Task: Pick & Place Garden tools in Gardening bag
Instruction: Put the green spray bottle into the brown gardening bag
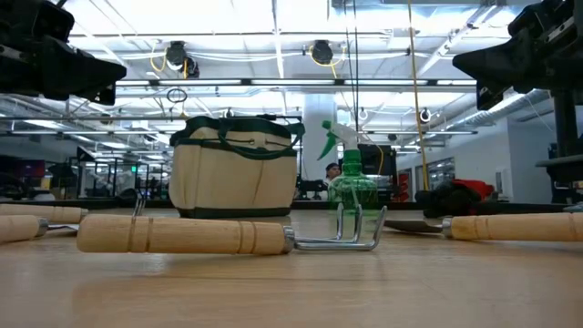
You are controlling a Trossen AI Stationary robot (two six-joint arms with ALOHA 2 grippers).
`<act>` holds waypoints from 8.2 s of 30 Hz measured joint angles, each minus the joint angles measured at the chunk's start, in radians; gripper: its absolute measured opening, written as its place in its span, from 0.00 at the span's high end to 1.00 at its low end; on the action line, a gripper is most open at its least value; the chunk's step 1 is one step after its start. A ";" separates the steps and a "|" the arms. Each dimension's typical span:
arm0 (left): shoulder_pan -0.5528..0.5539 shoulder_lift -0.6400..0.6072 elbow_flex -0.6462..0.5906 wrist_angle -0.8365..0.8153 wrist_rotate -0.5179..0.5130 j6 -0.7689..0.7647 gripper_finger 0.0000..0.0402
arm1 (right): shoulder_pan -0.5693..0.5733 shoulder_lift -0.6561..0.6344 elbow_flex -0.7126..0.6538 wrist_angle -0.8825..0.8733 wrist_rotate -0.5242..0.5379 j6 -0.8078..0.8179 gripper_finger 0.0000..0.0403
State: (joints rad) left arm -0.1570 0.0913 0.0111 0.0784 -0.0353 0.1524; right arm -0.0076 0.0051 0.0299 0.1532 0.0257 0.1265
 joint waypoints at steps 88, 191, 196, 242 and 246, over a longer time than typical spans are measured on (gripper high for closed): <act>0.051 0.498 0.541 -0.085 -0.458 -0.058 0.61 | -0.199 0.929 0.609 0.192 0.130 -0.423 0.63; 0.280 0.676 0.546 -0.105 -0.207 -0.215 0.61 | -0.537 1.300 0.837 -0.059 -0.310 -0.357 0.86; 0.280 0.724 0.546 -0.090 -0.176 -0.214 0.61 | -0.438 1.174 0.837 0.005 -0.093 -0.252 0.88; 0.279 1.042 0.673 -0.297 -0.043 0.204 0.89 | -0.260 1.482 0.838 0.374 -0.049 -0.036 0.87; 0.279 1.041 0.673 -0.210 -0.040 0.216 0.98 | -0.260 1.473 0.838 0.334 -0.048 -0.020 0.88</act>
State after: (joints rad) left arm 0.1223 1.1324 0.6842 -0.1312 -0.0757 0.3687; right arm -0.2672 1.4780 0.8684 0.4870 -0.0218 0.1061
